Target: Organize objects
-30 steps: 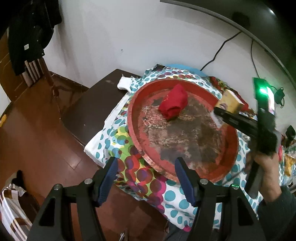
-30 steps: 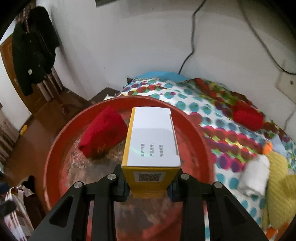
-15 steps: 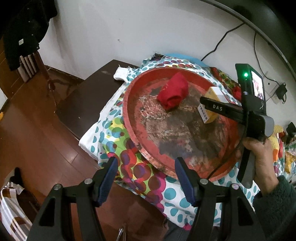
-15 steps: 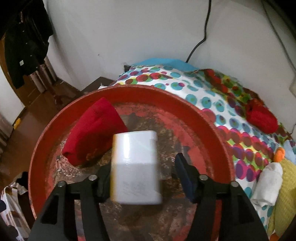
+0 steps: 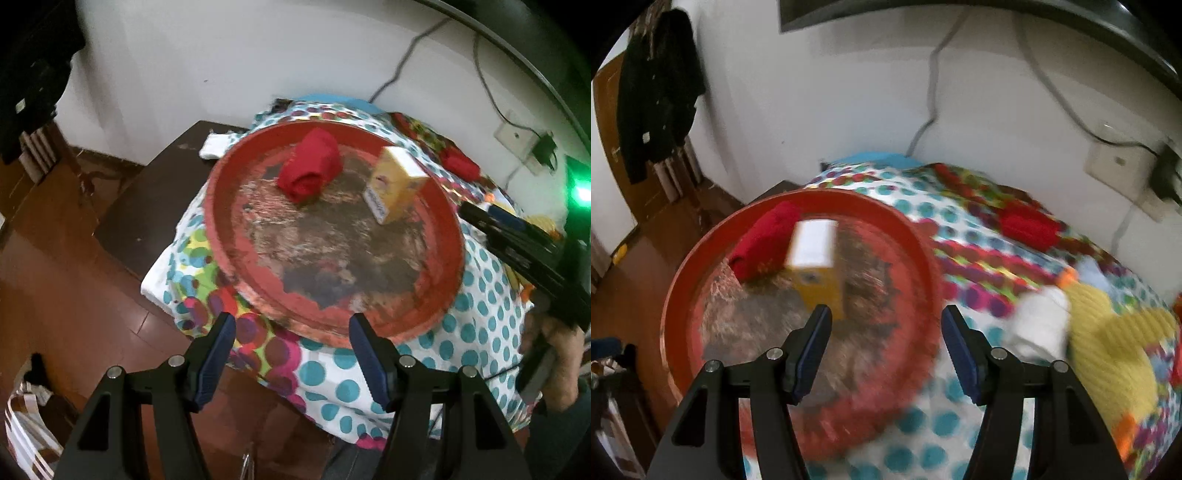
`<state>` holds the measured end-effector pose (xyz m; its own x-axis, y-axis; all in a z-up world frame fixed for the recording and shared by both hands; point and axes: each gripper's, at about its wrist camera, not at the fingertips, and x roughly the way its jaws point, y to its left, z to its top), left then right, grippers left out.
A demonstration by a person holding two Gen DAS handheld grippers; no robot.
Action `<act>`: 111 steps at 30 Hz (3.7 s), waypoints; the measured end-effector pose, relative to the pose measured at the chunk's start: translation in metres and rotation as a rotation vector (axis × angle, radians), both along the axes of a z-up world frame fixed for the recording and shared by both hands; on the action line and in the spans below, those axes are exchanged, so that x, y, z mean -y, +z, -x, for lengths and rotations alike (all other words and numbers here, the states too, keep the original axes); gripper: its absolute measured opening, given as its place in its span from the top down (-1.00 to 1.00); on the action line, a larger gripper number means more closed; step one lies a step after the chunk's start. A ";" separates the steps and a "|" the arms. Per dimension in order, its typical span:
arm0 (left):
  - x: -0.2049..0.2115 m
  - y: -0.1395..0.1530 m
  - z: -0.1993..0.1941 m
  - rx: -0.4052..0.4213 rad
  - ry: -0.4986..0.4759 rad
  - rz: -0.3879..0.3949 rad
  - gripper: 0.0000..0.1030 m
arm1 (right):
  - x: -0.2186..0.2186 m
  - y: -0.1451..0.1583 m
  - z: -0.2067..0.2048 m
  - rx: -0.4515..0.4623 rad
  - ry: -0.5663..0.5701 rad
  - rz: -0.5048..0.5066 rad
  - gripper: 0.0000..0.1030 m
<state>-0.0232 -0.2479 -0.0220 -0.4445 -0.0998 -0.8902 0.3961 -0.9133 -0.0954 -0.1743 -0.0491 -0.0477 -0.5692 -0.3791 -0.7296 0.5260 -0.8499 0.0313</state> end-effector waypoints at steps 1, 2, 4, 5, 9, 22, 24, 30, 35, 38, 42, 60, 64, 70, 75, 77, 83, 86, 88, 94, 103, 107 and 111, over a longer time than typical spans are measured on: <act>-0.005 -0.001 0.001 0.001 -0.016 0.003 -0.27 | -0.014 0.002 -0.005 -0.003 -0.016 0.004 -0.16; -0.011 -0.002 0.003 0.004 -0.033 0.005 -0.27 | -0.032 0.005 -0.008 -0.011 -0.036 0.012 -0.16; -0.021 -0.004 0.005 0.005 -0.062 0.008 -0.27 | -0.063 0.010 -0.015 -0.030 -0.069 0.039 -0.16; -0.027 -0.005 0.006 0.005 -0.077 0.016 -0.27 | -0.083 0.014 -0.021 -0.062 -0.100 0.044 -0.16; -0.047 -0.009 0.011 -0.010 -0.138 0.014 -0.27 | -0.149 0.020 -0.028 -0.129 -0.209 0.025 -0.22; -0.111 -0.020 0.036 -0.118 -0.298 0.034 -0.27 | -0.284 -0.032 0.023 -0.022 -0.436 0.070 -0.22; -0.122 -0.023 0.049 -0.112 -0.317 0.008 -0.27 | -0.286 -0.037 0.032 -0.016 -0.427 0.081 -0.22; -0.177 -0.025 0.098 -0.148 -0.421 0.100 -0.27 | -0.281 -0.053 0.060 0.005 -0.393 0.077 -0.21; -0.208 -0.030 0.147 -0.172 -0.474 0.072 -0.27 | -0.276 -0.061 0.075 0.022 -0.361 0.102 -0.19; -0.219 -0.034 0.169 -0.186 -0.474 0.046 -0.27 | -0.275 -0.064 0.080 0.030 -0.333 0.135 -0.09; -0.235 -0.047 0.201 -0.209 -0.499 0.069 -0.27 | -0.274 -0.065 0.080 0.024 -0.313 0.124 0.15; -0.246 -0.087 0.265 -0.209 -0.440 0.049 -0.27 | -0.268 -0.069 0.072 -0.012 -0.297 0.052 0.41; -0.242 -0.094 0.269 -0.210 -0.410 0.077 -0.27 | -0.265 -0.069 0.070 -0.017 -0.298 0.033 0.35; -0.243 -0.101 0.273 -0.190 -0.411 0.105 -0.27 | -0.269 -0.069 0.072 0.000 -0.297 0.063 0.35; -0.246 -0.102 0.273 -0.185 -0.419 0.137 -0.26 | -0.271 -0.070 0.072 0.006 -0.302 0.078 0.36; -0.245 -0.102 0.273 -0.185 -0.418 0.134 -0.27 | -0.269 -0.070 0.071 0.004 -0.295 0.074 0.35; -0.249 -0.096 0.271 -0.201 -0.409 0.169 -0.27 | -0.269 -0.072 0.071 0.013 -0.301 0.071 0.34; -0.250 -0.092 0.268 -0.222 -0.400 0.198 -0.25 | -0.272 -0.069 0.067 -0.007 -0.290 0.102 0.35; -0.252 -0.090 0.268 -0.226 -0.406 0.205 -0.19 | -0.273 -0.067 0.065 -0.018 -0.286 0.115 0.42; -0.251 -0.085 0.263 -0.264 -0.402 0.215 0.09 | -0.276 -0.060 0.057 -0.071 -0.283 0.143 0.55; -0.250 -0.078 0.253 -0.330 -0.416 0.223 0.10 | -0.283 -0.055 0.053 -0.111 -0.328 0.156 0.56; -0.251 -0.076 0.252 -0.337 -0.419 0.225 0.10 | -0.285 -0.056 0.054 -0.102 -0.351 0.150 0.56; -0.247 -0.075 0.252 -0.339 -0.412 0.219 0.10 | -0.288 -0.057 0.055 -0.100 -0.377 0.142 0.56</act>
